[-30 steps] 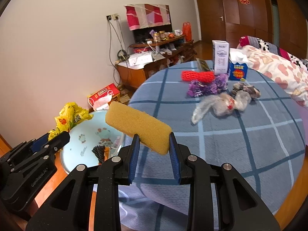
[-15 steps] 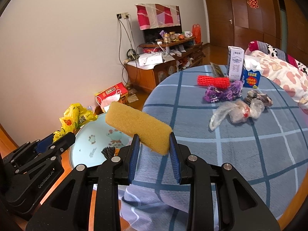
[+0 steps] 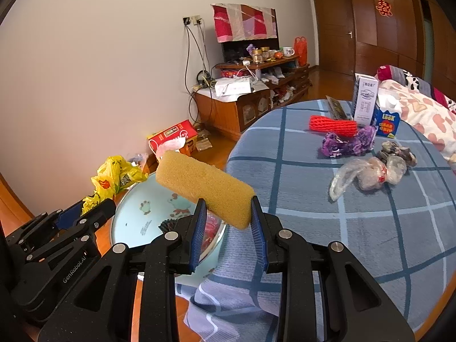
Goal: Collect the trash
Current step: 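Carry the yellow bag and sponge over the teal bucket and open both tools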
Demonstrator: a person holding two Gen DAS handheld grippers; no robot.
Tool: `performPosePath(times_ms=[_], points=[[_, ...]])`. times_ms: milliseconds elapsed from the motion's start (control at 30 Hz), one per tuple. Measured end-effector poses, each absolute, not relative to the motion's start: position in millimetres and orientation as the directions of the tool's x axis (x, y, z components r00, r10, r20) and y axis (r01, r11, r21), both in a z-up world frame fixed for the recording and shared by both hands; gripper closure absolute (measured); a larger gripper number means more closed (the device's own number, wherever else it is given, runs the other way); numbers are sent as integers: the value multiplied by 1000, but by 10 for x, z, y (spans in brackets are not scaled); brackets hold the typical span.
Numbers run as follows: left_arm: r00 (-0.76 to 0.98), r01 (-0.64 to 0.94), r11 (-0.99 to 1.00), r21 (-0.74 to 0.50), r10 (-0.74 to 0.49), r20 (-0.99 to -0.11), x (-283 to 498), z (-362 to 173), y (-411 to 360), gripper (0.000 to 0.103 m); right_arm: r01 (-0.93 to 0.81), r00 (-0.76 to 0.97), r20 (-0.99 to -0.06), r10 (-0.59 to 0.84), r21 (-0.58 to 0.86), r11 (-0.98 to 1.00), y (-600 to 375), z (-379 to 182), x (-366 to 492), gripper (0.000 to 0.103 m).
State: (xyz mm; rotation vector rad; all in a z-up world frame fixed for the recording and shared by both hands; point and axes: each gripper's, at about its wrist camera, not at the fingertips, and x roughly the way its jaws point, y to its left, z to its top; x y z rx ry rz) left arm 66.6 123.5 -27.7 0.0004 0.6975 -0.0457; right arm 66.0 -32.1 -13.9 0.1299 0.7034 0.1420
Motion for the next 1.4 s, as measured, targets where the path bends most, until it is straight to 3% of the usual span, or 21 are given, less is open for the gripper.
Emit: performPosePath(times_ms=[1133, 1200, 1267, 1400], points=[[662, -32, 999, 19, 36, -749, 1137, -849, 1440, 71, -105, 634, -748, 196, 167, 980, 36, -699, 1305, 68], [657, -37, 999, 24, 42, -752, 1139, -871, 1446, 69, -116, 628, -750, 205, 170, 979, 52, -721, 1322, 66], [655, -43, 999, 34, 54, -754, 1150, -890, 1461, 69, -126, 625, -750, 218, 179, 976, 56, -724, 1322, 55], [653, -60, 997, 39, 69, -754, 1145, -876, 1491, 50, -127, 633, -740, 230, 194, 973, 34, -680, 1304, 50]])
